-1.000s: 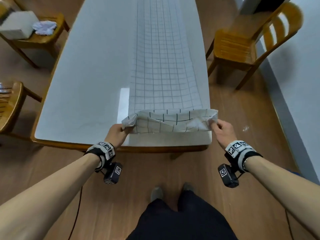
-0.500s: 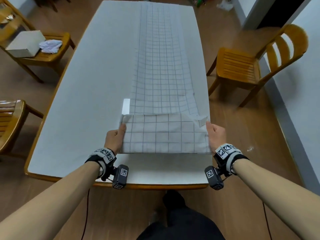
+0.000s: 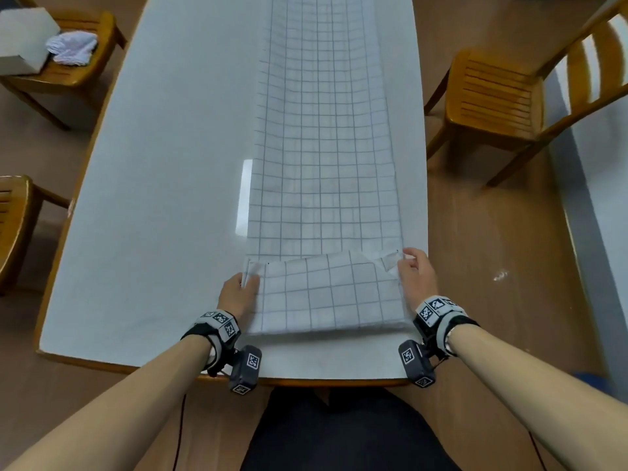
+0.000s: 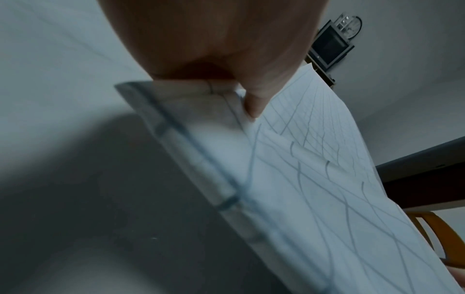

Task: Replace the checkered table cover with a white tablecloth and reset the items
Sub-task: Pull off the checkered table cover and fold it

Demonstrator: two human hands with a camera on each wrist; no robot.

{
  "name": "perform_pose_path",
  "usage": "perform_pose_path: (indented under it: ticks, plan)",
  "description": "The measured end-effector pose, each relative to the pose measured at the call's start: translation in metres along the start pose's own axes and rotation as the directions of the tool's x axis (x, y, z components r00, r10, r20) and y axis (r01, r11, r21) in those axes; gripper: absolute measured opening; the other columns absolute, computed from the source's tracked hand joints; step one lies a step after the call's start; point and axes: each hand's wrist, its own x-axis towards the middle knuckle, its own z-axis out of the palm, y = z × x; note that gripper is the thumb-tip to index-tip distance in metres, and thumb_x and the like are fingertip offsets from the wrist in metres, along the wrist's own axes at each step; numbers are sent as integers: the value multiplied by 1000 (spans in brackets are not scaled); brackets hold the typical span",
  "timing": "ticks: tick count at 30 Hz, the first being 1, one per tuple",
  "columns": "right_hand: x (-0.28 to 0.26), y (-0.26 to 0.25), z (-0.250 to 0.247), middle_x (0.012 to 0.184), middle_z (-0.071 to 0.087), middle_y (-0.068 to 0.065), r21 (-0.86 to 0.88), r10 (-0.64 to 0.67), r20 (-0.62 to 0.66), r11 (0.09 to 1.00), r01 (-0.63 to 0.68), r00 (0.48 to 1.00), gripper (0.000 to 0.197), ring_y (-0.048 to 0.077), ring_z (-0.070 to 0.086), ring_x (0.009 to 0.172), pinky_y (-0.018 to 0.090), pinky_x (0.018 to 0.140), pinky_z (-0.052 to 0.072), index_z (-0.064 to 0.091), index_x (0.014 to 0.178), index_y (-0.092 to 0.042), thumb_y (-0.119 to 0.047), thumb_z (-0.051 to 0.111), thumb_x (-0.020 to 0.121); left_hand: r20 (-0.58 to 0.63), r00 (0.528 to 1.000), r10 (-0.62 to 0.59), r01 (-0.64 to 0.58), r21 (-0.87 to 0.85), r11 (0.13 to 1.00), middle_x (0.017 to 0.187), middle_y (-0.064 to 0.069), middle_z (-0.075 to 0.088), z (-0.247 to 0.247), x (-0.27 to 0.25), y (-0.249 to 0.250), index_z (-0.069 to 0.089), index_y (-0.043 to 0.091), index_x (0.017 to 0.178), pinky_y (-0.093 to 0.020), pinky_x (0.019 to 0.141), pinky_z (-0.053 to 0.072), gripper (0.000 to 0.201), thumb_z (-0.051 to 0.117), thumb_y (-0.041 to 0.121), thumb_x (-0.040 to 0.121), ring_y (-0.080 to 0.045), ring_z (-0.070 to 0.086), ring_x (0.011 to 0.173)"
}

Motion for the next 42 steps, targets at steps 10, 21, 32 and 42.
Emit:
perform_pose_path:
  ticks: [10,21,32,42]
  plan:
    - [12,-7,-12,138,40,-5,-404,-132,345,873,273,929,50,17,53,111,36,100,45,50,140,-32,-23,58,92,15,1000,-1,0,56,998,117,-3,55,-12,0,-7,42,14,133,-35,87,48,65,76,32,81,-24,57,102]
    - [38,-9,-24,111,45,-3,-540,-63,521,748,386,851,15,11,55,89,27,79,46,60,100,-27,-36,65,89,-85,996,1,25,310,950,109,-5,51,-13,-22,-16,53,13,109,-30,72,42,43,75,36,81,-18,56,84]
    - [40,-5,-23,100,46,-4,-544,-87,533,727,420,842,12,11,52,80,23,65,39,61,98,-26,-33,65,89,-89,990,-105,122,214,969,75,-1,52,-5,-18,-26,51,15,81,-32,63,41,32,75,36,82,-23,53,70]
    - [48,-4,-31,84,66,-4,-436,-88,394,858,270,915,4,16,63,78,32,70,50,61,93,-21,-23,57,95,-102,980,-170,181,106,978,58,-4,47,-6,-7,-27,47,16,60,-29,58,38,40,63,33,92,-22,45,58]
